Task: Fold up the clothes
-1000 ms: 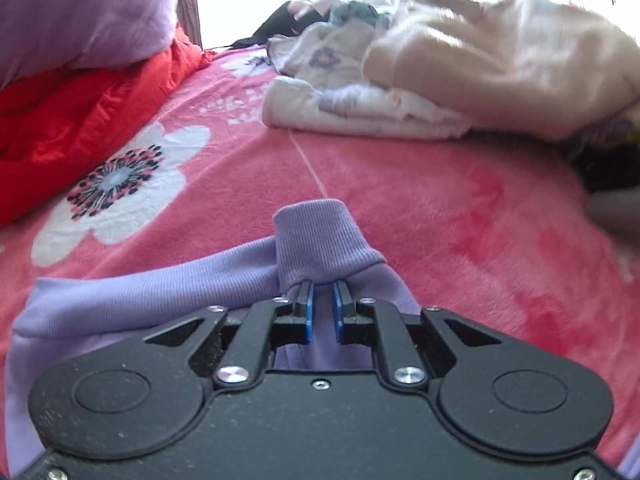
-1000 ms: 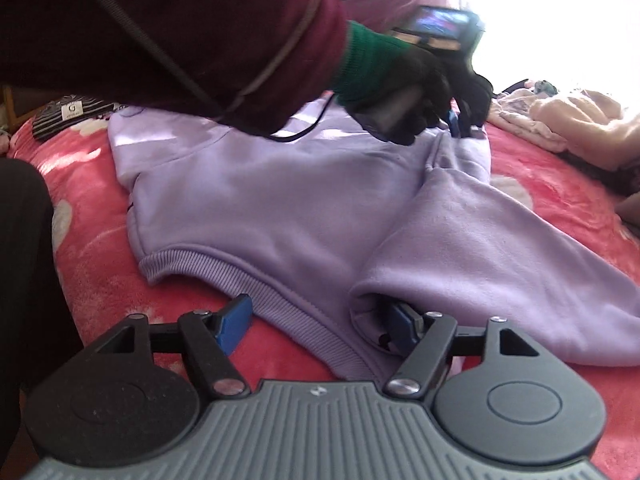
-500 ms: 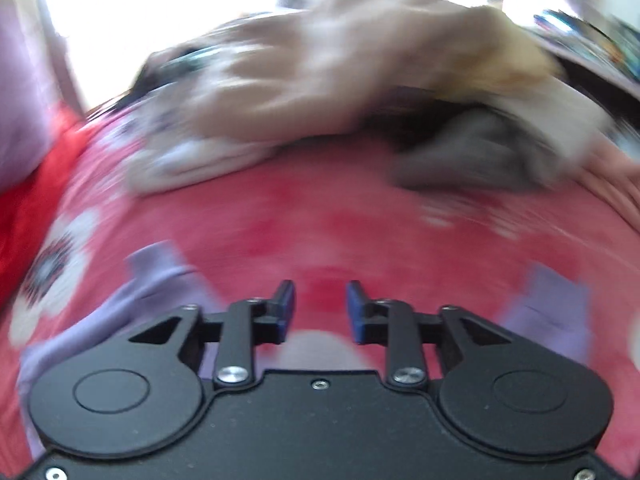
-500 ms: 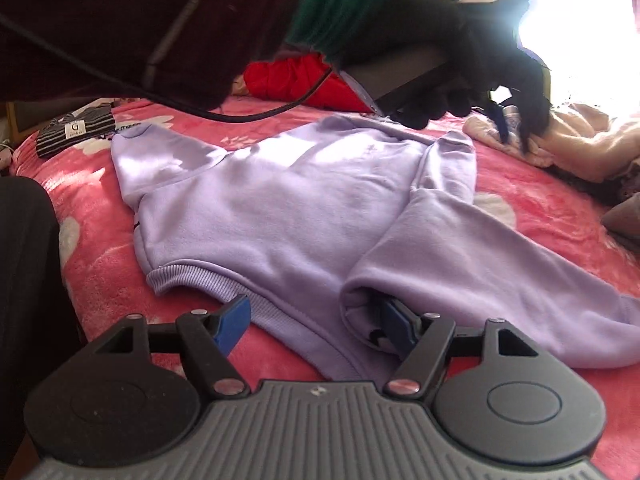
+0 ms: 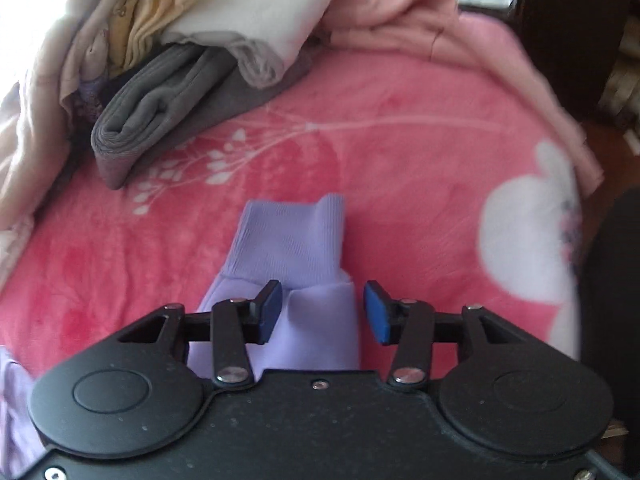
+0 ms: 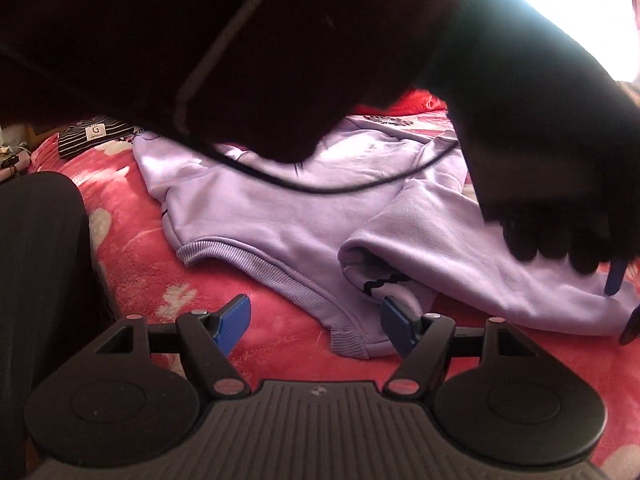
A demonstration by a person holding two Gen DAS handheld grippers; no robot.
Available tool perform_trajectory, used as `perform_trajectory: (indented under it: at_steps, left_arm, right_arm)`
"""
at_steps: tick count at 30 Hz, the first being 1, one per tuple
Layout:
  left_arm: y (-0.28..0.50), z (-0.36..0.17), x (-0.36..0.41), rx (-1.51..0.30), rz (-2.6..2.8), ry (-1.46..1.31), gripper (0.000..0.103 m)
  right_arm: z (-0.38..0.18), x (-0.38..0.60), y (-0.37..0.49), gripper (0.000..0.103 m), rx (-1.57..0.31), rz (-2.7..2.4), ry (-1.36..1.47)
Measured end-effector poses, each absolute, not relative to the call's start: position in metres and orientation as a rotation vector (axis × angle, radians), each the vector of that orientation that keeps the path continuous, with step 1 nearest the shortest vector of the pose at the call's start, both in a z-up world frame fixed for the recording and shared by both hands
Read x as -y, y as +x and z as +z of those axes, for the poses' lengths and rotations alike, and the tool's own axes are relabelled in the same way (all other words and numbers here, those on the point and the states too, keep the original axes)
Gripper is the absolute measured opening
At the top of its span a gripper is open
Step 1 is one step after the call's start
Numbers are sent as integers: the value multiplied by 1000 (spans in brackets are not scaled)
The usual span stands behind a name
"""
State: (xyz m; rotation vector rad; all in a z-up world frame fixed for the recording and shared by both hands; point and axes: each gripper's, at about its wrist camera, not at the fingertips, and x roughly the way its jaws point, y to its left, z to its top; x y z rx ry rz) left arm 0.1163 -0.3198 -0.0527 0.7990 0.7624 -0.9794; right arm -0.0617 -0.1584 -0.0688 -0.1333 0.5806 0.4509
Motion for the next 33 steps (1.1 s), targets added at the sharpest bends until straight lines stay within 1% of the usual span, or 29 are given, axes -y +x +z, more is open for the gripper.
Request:
perform_trajectory:
  at_steps: [1, 3, 4, 7, 13, 20, 24, 29, 31, 33]
  left_arm:
    - [118, -53, 317, -766, -972, 790, 18]
    - [125, -43, 305, -764, -961, 725, 8]
    - [129, -35, 296, -750, -947, 692, 7]
    - [143, -3, 259, -714, -899, 527, 6]
    - [156, 64, 156, -590, -784, 196, 7]
    - [129, 110, 31, -424, -638, -107, 7]
    - [110, 115, -22, -357, -536, -226, 7]
    - [96, 97, -76, -335, -420, -405, 6]
    - [93, 90, -85, -339, -388, -425, 6]
    - [93, 84, -89, -348, -368, -446, 6]
  right_arm:
    - [-69, 158, -62, 71, -578, 450, -136]
    - [-68, 158, -62, 71, -570, 448, -138]
    - [-67, 158, -62, 71, -565, 444, -141]
    - [-65, 159, -62, 71, -552, 438, -143]
    - [-65, 163, -57, 71, -551, 405, -136]
    - [-67, 164, -46, 71, -533, 353, -140]
    - [-70, 159, -37, 72, -527, 344, -161]
    - [-78, 146, -24, 72, -554, 356, -185]
    - [-87, 141, -18, 77, -621, 405, -204]
    - [-92, 133, -19, 78, -631, 423, -271]
